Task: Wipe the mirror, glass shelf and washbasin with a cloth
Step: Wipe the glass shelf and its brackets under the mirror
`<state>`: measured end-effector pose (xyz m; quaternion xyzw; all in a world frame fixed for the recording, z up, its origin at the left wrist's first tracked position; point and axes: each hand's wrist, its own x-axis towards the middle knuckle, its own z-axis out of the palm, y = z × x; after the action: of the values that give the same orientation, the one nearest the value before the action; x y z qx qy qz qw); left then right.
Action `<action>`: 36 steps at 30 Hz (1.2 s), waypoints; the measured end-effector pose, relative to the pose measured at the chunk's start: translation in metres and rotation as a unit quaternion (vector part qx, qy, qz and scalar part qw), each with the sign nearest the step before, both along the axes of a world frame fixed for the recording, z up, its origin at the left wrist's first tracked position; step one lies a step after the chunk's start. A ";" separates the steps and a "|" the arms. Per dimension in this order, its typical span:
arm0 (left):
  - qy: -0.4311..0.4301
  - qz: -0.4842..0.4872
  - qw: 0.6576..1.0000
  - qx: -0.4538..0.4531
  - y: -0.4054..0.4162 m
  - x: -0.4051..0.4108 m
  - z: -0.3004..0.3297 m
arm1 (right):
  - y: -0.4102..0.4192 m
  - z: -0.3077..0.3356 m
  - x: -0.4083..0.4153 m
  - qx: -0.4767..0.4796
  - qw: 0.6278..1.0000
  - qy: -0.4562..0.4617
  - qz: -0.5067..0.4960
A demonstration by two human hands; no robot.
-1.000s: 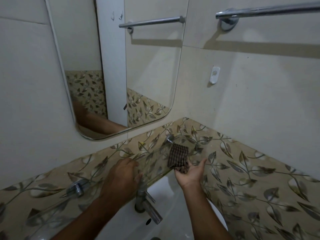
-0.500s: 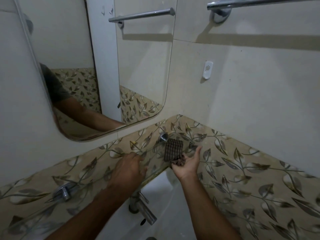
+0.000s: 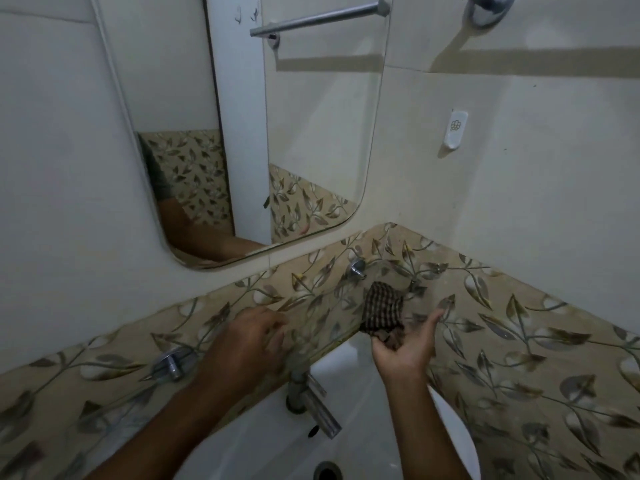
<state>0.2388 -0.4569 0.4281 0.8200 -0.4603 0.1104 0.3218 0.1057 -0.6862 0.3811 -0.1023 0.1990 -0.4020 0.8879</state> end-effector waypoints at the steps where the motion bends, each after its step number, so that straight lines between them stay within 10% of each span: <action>1: 0.012 0.000 1.000 0.009 0.009 0.002 0.001 | 0.017 0.000 -0.003 0.000 1.000 -0.006 0.027; 10: 0.035 -0.037 0.997 0.050 0.093 0.012 -0.003 | 0.187 0.013 -0.011 0.044 0.963 -0.010 0.265; 36: 0.075 0.157 0.984 -0.033 0.227 0.005 0.001 | 0.306 -0.007 0.025 0.079 0.948 0.068 0.301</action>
<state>0.2434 -0.2303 0.4287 0.8771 -0.2962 0.1125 0.3611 0.1307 -0.3798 0.3738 -0.1139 0.2496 -0.0909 0.9573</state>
